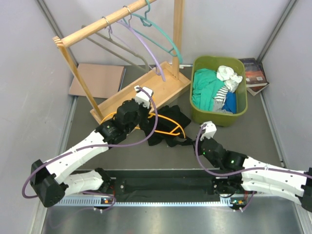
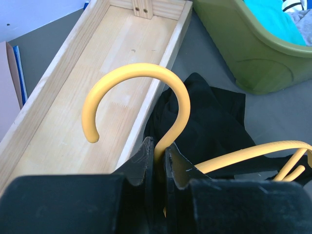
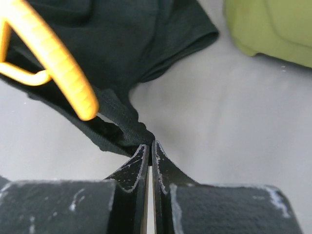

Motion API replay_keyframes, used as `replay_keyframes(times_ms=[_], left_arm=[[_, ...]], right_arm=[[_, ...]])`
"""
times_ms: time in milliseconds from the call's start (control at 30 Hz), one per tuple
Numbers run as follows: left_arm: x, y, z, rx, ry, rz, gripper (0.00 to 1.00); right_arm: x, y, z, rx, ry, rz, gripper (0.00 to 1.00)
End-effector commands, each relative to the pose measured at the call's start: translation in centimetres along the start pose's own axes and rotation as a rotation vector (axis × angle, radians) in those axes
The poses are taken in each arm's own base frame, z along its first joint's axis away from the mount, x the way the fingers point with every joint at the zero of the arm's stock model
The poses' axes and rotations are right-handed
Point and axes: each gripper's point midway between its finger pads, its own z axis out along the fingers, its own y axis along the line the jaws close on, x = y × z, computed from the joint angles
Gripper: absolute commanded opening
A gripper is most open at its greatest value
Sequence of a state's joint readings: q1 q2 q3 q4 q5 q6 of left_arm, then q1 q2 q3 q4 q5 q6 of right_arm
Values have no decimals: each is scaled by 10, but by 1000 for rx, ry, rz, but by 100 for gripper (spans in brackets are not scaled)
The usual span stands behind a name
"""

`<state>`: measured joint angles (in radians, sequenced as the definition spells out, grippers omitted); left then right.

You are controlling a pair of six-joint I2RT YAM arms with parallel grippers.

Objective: Place the tank top on the hanger

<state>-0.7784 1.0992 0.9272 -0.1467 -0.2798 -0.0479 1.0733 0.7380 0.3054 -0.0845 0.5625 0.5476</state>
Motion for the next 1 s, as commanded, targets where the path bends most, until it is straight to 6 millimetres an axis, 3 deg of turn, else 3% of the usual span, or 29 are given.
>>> replay_keyframes(times_ms=[0,167,400,667,967], left_arm=[[-27,0,-5,18,-105,-7,0],[-27,-4,-6,39,-114,5,0],[-25,-2,-3,23,-102,10,0],[-24,0,-2,12,-98,10,0],[-23,-9,-2,64,-101,35,0]], right_arm=[[-5,-8,1,-15,18,-22,0],[-22,-2,-3,-42,0,-25,0],[-44,14,-24,-132,0,-21,0],[-60,52,-47,-329,43,-46,0],[-101,63,-36,-296,-23,-123,0]])
